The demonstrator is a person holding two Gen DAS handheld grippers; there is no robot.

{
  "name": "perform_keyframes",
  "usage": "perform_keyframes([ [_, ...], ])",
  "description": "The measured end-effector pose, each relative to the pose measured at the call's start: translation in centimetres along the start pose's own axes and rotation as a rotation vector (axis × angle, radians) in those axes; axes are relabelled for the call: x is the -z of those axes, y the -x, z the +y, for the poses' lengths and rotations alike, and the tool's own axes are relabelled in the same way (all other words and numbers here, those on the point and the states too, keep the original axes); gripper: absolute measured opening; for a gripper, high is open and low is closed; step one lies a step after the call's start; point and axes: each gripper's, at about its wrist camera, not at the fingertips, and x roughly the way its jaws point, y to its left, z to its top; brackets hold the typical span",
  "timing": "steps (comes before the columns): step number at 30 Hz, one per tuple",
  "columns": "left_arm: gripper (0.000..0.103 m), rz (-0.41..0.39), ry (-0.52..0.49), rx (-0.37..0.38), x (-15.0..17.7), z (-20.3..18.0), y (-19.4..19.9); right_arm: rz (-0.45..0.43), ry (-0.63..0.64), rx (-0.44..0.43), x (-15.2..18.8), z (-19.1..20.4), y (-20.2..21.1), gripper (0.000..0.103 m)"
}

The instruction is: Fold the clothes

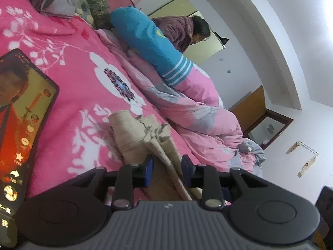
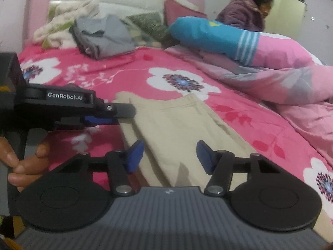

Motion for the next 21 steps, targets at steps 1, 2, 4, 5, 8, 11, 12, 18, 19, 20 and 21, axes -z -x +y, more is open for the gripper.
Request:
perform_keyframes([
  [1,0.027,0.001,0.001,0.002,0.0,-0.1,-0.1,0.005,0.015,-0.004,-0.1,0.2,-0.3,0.049],
  [2,0.027,0.002,0.002,0.005,0.1,-0.1,-0.1,0.012,0.028,-0.005,-0.2,0.4,-0.6,0.045],
  [4,0.026,0.003,0.007,0.008,0.1,-0.2,-0.3,0.018,0.033,0.002,-0.3,0.5,-1.1,0.011],
  [5,0.026,0.003,0.009,0.008,0.1,-0.2,-0.3,0.012,0.017,0.006,-0.4,0.3,-1.2,0.005],
  [8,0.026,-0.003,0.008,0.009,0.1,-0.2,-0.4,-0.05,-0.064,0.013,-0.9,-0.6,-0.1,0.003],
  [11,0.026,-0.004,0.018,0.017,0.1,0.0,-0.5,-0.093,-0.125,0.0,-1.2,-1.2,1.0,0.002],
  [12,0.026,-0.004,0.022,0.019,0.0,0.0,-0.5,-0.093,-0.134,-0.009,-1.2,-1.1,1.0,0.002],
  [18,0.03,0.003,0.045,0.043,-0.2,0.5,-0.3,-0.058,-0.125,-0.042,-0.6,-0.2,0.0,0.002],
  [19,0.033,0.005,0.048,0.051,-0.2,0.5,-0.2,-0.055,-0.13,-0.045,-0.5,-0.1,-0.1,0.002],
  [20,0.035,0.005,0.048,0.06,-0.2,0.5,-0.1,-0.052,-0.132,-0.048,-0.4,0.0,-0.1,0.002],
  [21,0.04,0.006,0.048,0.068,-0.2,0.5,-0.1,-0.051,-0.135,-0.051,-0.3,0.0,-0.2,0.003],
])
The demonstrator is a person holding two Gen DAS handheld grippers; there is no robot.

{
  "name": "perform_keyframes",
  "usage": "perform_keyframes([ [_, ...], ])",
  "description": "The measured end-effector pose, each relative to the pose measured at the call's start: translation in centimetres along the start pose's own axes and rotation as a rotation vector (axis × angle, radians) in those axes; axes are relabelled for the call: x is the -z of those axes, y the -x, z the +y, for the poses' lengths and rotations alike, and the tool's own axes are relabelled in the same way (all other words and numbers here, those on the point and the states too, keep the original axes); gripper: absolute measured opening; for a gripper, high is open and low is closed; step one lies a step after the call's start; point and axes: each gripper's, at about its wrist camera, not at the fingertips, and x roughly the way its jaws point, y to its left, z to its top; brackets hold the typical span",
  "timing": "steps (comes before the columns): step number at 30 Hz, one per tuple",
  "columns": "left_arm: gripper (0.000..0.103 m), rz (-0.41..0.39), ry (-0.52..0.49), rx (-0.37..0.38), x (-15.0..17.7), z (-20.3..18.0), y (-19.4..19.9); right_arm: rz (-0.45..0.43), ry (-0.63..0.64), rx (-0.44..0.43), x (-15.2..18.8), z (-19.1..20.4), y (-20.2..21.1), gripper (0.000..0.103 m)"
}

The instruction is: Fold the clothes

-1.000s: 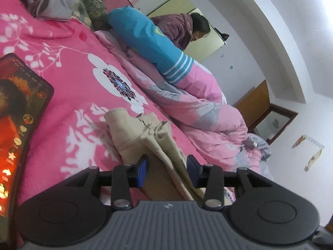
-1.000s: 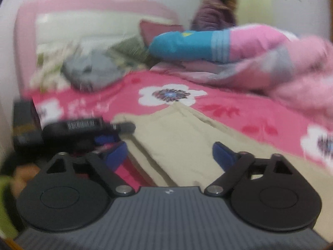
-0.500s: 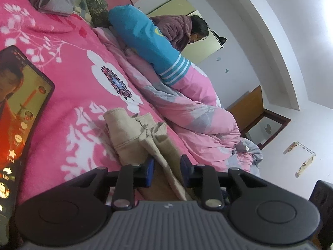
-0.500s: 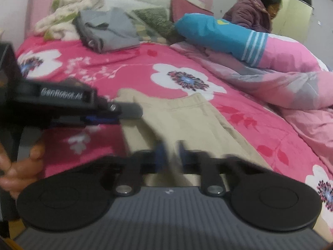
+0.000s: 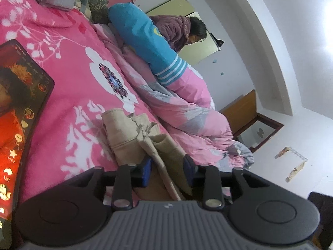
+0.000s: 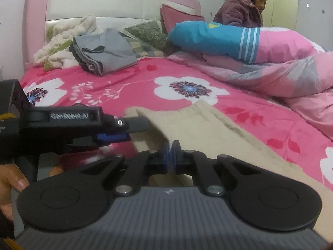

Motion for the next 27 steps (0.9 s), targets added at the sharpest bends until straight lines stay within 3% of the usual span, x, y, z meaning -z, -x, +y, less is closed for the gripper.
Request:
perform_keyframes([
  [2,0.052,0.001,-0.003,0.016,0.0,-0.1,0.1,0.0,-0.001,-0.007,0.1,0.1,0.1,0.003],
  [6,0.058,0.012,-0.02,0.046,0.2,-0.6,0.0,-0.005,0.001,-0.021,0.3,0.4,0.2,0.003],
  [12,0.055,0.034,0.002,0.024,0.3,-0.4,-1.3,-0.001,0.025,-0.076,1.3,1.0,0.3,0.008],
  [14,0.053,0.034,0.007,0.015,0.1,-0.3,-1.6,-0.018,0.031,-0.117,1.5,1.2,1.1,0.014],
  [16,0.046,0.033,0.011,0.0,-0.1,-0.2,-1.9,-0.021,0.045,-0.135,1.5,1.4,1.7,0.028],
  [22,0.016,0.039,0.033,-0.044,-0.7,0.2,-3.0,-0.034,-0.022,-0.107,0.5,-0.8,3.1,0.038],
  [27,0.012,0.044,0.041,-0.048,-1.1,0.3,-3.2,-0.018,0.091,-0.044,1.1,1.0,1.9,0.06],
])
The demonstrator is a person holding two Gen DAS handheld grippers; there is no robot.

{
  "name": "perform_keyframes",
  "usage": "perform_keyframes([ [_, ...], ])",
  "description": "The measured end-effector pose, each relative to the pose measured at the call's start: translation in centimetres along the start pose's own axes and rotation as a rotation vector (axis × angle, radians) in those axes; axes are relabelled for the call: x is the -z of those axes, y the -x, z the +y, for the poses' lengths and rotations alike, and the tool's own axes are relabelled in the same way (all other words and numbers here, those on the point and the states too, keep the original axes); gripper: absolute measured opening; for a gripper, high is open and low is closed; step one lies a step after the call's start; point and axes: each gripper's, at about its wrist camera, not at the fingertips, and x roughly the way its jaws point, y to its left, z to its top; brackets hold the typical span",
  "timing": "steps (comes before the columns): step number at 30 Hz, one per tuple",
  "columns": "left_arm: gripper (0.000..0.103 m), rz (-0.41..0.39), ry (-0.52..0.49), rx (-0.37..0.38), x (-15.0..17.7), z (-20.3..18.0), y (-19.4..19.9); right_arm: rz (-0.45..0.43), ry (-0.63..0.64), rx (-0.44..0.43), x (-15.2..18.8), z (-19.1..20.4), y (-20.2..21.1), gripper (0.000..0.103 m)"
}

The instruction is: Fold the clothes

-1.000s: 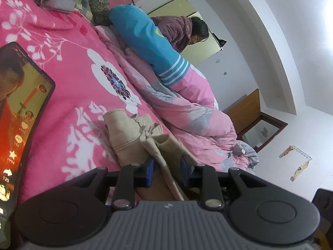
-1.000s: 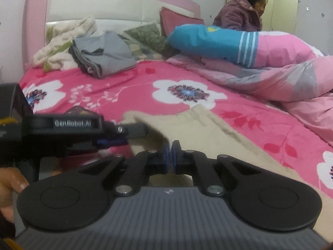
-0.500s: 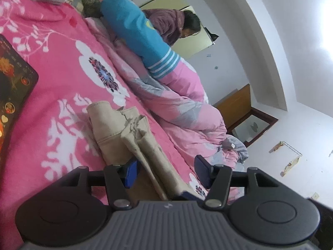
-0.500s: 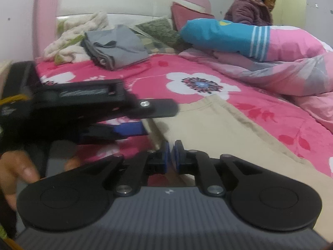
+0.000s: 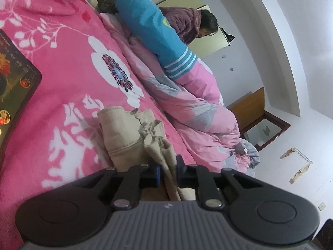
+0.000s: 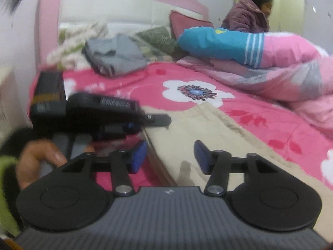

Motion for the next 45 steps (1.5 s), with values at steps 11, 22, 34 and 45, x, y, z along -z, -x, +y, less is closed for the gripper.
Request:
perform_keyframes([
  [11,0.008,0.017,-0.15,0.075,-2.6,-5.9,-3.4,-0.03,0.136,0.212,0.1,1.3,-1.0,0.067],
  [22,0.007,0.026,-0.254,0.031,-3.6,-7.1,-5.1,-0.079,-0.012,0.324,0.2,-1.5,-1.0,0.015],
  [34,0.008,0.063,-0.224,-0.176,-1.9,-3.2,-3.9,0.018,0.098,0.264,1.6,0.1,-3.6,0.01],
  [45,0.008,0.022,-0.164,-0.146,-4.0,-1.9,-3.4,-0.001,0.124,0.258,0.0,1.7,-4.2,0.008],
])
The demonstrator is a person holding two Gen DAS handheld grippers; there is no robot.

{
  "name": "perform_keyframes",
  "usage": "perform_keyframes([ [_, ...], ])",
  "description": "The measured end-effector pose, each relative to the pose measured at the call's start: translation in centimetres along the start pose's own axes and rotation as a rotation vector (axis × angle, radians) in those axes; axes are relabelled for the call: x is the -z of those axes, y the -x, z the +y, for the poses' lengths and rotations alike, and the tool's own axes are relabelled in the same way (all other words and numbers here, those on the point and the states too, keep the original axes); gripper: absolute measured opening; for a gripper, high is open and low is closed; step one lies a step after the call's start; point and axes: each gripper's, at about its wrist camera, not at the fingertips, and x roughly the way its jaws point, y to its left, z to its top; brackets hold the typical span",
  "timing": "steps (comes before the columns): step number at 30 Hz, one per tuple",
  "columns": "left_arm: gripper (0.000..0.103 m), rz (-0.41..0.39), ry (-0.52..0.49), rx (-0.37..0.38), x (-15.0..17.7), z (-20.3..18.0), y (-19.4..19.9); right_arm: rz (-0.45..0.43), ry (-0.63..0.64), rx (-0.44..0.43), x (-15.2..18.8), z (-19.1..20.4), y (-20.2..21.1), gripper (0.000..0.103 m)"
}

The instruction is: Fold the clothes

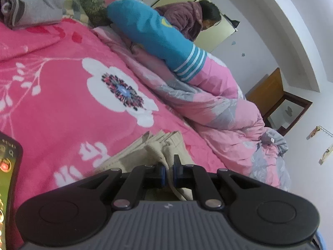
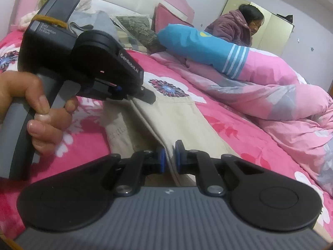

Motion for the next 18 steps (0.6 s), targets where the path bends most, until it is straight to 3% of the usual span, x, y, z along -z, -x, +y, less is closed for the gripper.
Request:
perform_keyframes([
  [6,0.008,0.006,-0.009,-0.062,0.9,0.3,-0.1,0.017,0.015,-0.012,0.5,0.7,-0.3,0.008],
  [15,0.008,0.0,-0.05,-0.096,1.4,0.1,0.2,0.026,0.037,-0.016,0.7,1.3,-0.3,0.01],
  [17,0.009,-0.003,-0.057,-0.106,1.4,0.0,0.4,0.031,0.032,-0.005,0.6,1.3,-0.1,0.016],
  [18,0.012,-0.005,-0.06,-0.112,1.4,-0.1,0.4,0.032,0.024,0.0,0.6,1.2,0.1,0.025],
])
